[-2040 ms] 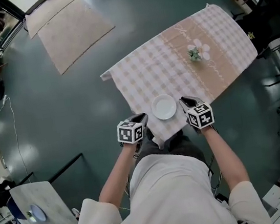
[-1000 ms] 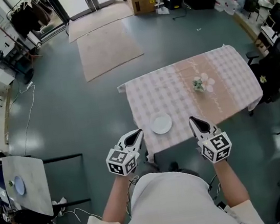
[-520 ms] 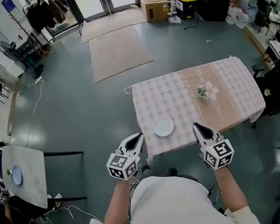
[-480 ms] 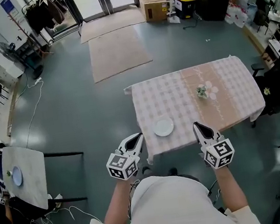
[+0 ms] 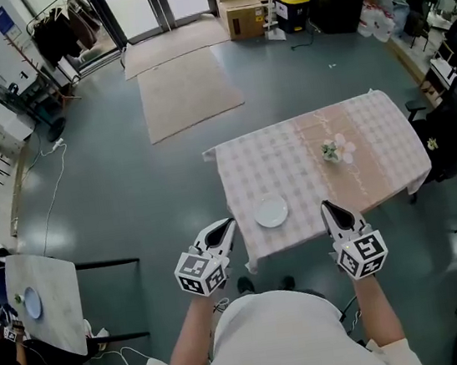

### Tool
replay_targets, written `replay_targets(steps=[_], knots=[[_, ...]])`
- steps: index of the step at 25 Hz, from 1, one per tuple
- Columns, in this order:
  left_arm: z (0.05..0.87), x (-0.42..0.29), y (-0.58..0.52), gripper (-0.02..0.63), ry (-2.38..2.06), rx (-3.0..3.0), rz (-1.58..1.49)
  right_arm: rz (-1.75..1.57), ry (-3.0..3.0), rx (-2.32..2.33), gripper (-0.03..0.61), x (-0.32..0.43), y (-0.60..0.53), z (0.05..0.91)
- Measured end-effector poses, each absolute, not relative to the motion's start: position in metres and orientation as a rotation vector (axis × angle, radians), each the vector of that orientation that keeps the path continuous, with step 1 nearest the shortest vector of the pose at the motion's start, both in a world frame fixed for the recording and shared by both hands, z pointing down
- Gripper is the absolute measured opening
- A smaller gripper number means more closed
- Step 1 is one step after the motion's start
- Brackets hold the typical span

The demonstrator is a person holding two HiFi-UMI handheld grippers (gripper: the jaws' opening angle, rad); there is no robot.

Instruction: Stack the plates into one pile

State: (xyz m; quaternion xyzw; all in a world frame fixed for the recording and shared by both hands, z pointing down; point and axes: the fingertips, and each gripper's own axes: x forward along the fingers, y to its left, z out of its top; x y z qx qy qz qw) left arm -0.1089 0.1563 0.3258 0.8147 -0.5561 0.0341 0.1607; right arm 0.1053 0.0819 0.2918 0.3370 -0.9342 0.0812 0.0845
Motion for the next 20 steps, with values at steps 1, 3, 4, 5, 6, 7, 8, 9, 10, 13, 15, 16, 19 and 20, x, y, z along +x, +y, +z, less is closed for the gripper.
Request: replay_targets(steps=[1,3,4,5,6,7,8,9,10,13,15,16,19,20], knots=[[0.325,-0.113,0.155,0.006,-1.587,2.327,0.096,0.239,-2.783,1.009,0.032,0.103,0.082,0.292],[0.325,-0.118,0.153,0.006,-1.586,2.332,0.103,0.239,-2.774,1.013,0.032,0.099,0.081,0.294],[0.325,-0.120,0.152,0.008,-1.586,2.335,0.109,0.246,-2.768,1.017,0.032,0.098,0.080,0.295],[0.327,-0.122,0.151,0.008,-1.587,2.335,0.116,0.253,-2.761,1.023,0.032,0.098,0.079,0.297],[0.328,-0.123,0.150,0.008,-1.587,2.334,0.120,0.254,-2.756,1.030,0.032,0.098,0.078,0.298],[0.328,-0.124,0.149,0.008,-1.585,2.333,0.122,0.249,-2.753,1.036,0.032,0.098,0.078,0.298],[0.328,-0.125,0.148,0.008,-1.583,2.334,0.122,0.244,-2.752,1.039,0.032,0.097,0.077,0.297],[0.327,-0.125,0.147,0.008,-1.580,2.336,0.122,0.241,-2.751,1.040,0.032,0.097,0.076,0.297],[0.327,-0.124,0.146,0.008,-1.577,2.338,0.123,0.241,-2.749,1.041,0.032,0.096,0.076,0.297],[0.330,-0.125,0.145,0.006,-1.570,2.332,0.126,0.248,-2.739,1.044,0.032,0.095,0.076,0.299],[0.329,-0.128,0.144,0.008,-1.571,2.329,0.124,0.247,-2.735,1.051,0.032,0.095,0.075,0.298],[0.329,-0.129,0.143,0.008,-1.570,2.329,0.122,0.248,-2.732,1.056,0.032,0.095,0.074,0.298],[0.329,-0.129,0.142,0.008,-1.561,2.328,0.127,0.255,-2.721,1.073,0.032,0.097,0.072,0.298],[0.331,-0.130,0.142,0.008,-1.560,2.327,0.130,0.255,-2.720,1.077,0.032,0.098,0.072,0.299]])
